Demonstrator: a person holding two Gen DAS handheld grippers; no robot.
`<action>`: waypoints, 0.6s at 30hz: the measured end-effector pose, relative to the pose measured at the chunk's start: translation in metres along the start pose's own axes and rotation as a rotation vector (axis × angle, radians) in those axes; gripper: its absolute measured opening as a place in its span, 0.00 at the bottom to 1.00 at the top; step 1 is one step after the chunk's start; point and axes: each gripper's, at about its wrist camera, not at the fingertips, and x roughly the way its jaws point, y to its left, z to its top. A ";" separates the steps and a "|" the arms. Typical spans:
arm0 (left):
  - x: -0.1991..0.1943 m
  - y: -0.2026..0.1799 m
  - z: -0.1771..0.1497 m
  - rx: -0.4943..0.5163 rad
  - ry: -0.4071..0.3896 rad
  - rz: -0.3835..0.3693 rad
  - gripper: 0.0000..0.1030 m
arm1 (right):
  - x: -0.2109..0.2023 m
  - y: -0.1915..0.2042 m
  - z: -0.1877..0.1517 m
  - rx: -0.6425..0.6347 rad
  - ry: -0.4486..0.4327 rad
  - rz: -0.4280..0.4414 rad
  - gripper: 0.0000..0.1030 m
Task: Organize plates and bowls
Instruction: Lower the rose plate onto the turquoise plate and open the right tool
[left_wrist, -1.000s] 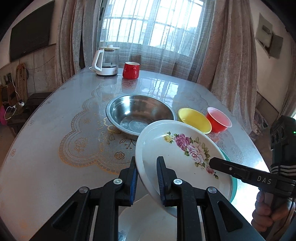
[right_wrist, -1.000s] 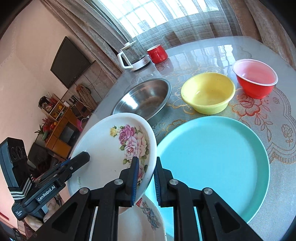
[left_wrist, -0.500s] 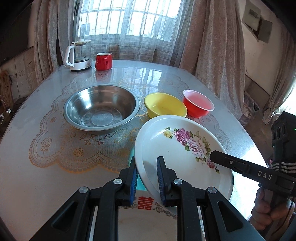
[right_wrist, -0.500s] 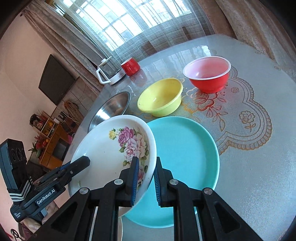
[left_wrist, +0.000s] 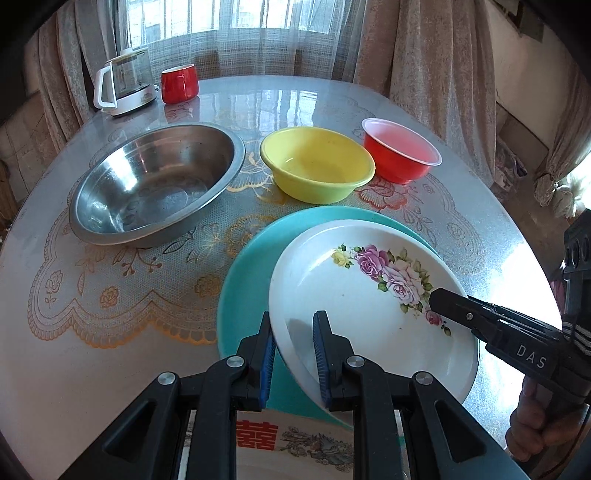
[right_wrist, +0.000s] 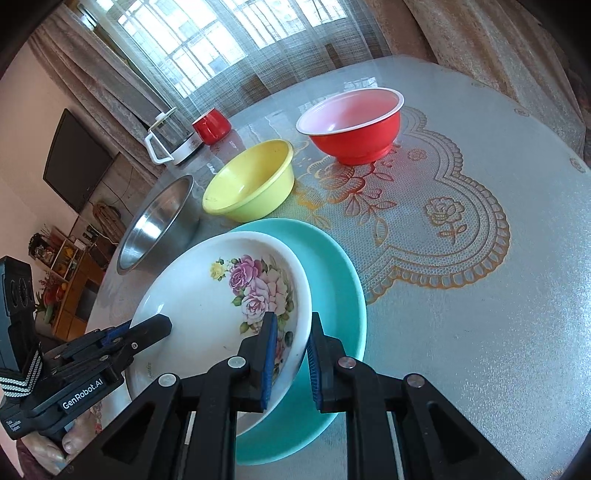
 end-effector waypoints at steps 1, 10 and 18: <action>0.003 0.000 0.000 0.004 0.007 0.013 0.20 | 0.002 0.000 -0.001 -0.004 0.002 -0.005 0.15; 0.008 0.003 -0.005 0.024 0.028 0.054 0.19 | 0.004 0.008 -0.003 -0.076 -0.009 -0.045 0.15; 0.006 0.004 -0.007 0.001 0.018 0.073 0.19 | 0.005 0.014 -0.006 -0.112 -0.017 -0.068 0.15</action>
